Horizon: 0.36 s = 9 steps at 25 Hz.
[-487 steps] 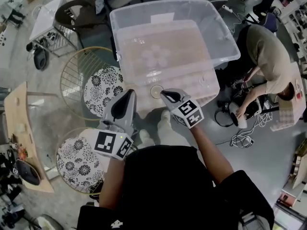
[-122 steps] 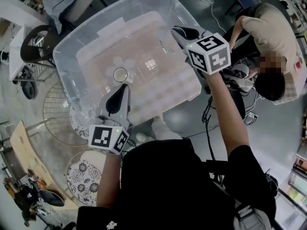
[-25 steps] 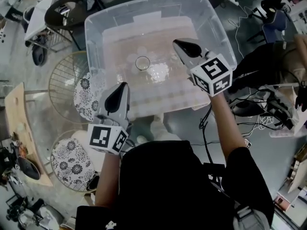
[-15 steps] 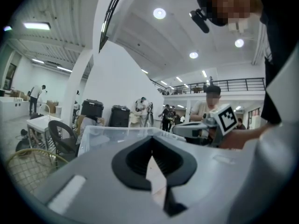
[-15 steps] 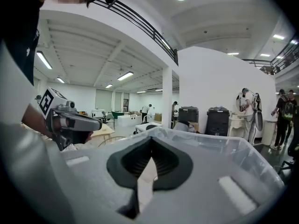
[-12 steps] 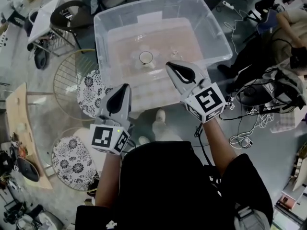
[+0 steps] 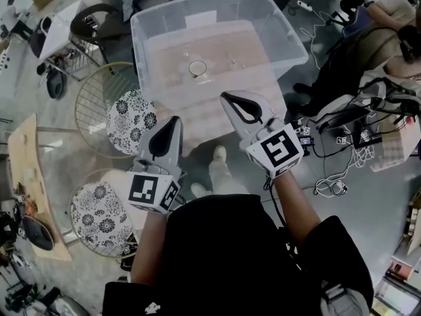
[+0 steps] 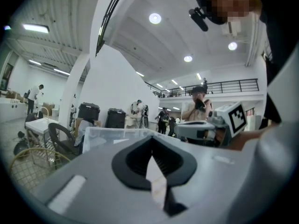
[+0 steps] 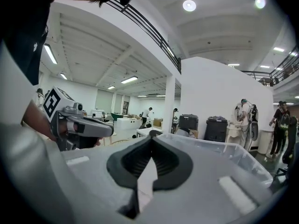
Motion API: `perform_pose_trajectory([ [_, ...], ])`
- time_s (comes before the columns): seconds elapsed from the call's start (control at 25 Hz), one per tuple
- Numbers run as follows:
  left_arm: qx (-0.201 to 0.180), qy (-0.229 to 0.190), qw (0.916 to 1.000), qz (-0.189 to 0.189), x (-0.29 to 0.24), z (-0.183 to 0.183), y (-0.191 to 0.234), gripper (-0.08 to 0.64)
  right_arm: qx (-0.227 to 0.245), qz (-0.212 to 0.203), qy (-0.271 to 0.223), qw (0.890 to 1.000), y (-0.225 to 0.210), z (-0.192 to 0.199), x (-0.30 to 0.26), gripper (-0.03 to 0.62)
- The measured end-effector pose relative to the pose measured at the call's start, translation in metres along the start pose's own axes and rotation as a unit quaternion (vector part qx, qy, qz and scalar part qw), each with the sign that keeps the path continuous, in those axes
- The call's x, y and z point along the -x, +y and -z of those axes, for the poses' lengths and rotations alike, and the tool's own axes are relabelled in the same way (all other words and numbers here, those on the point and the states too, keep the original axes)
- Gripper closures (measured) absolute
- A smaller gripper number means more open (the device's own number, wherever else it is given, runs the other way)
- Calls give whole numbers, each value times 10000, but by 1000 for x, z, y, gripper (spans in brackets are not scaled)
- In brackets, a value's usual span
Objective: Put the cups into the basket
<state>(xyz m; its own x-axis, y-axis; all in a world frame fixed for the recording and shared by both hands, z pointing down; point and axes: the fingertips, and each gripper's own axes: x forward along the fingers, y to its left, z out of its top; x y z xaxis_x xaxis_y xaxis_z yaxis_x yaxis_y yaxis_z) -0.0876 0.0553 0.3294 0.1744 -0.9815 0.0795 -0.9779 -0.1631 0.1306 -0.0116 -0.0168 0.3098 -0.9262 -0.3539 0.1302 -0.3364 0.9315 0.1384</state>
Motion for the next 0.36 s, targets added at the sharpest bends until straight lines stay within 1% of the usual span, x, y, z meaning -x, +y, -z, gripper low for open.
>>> perform_pose_trajectory([
  [0.36, -36, -18, 10000, 3, 46, 8, -19, 552, -131, -95, 99, 9998, 53, 4, 26, 591],
])
